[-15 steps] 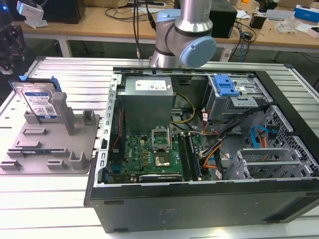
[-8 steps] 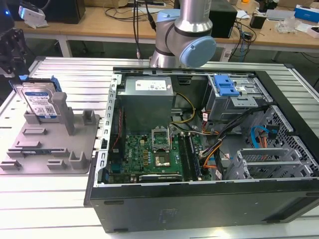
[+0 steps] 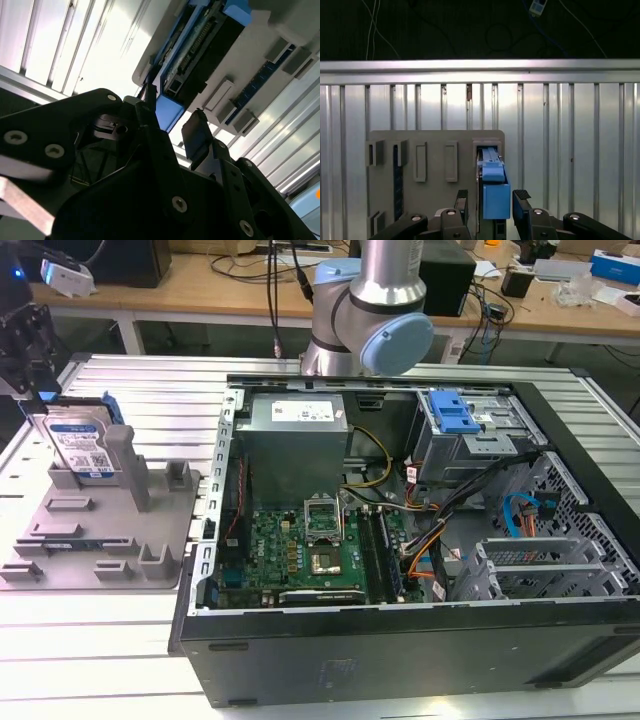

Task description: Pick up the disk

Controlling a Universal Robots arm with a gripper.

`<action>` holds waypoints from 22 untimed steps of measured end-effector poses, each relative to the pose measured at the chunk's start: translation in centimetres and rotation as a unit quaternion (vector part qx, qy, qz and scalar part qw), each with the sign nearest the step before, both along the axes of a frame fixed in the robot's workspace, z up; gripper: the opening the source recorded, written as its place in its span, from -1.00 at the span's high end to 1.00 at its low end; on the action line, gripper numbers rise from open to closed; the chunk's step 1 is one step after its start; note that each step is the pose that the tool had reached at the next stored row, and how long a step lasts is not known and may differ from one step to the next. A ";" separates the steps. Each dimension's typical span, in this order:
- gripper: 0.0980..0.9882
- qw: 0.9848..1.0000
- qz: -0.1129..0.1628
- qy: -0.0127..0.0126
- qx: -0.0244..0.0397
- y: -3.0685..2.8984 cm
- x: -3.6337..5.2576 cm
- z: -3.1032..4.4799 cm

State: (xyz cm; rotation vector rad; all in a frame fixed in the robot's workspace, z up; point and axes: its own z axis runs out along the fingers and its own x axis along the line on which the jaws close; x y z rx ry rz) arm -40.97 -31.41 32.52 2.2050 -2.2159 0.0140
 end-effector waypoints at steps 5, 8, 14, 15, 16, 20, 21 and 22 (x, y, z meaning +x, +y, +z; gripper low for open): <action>0.14 1.000 0.001 0.000 0.000 0.22 -0.05 -0.42; 0.14 1.000 0.001 0.000 0.000 0.23 -0.05 -0.43; 0.14 1.000 0.001 0.000 0.000 0.23 -0.05 -0.55; 0.14 1.000 0.001 0.000 0.000 0.23 -0.05 -0.62; 0.14 1.000 0.001 0.000 0.000 0.23 -0.06 -0.70; 0.14 1.000 0.001 0.000 0.000 0.23 -0.05 -0.99; 0.14 1.000 0.001 0.000 0.000 0.23 -0.05 -1.04; 0.14 1.000 0.001 0.000 0.000 0.22 -0.05 -1.09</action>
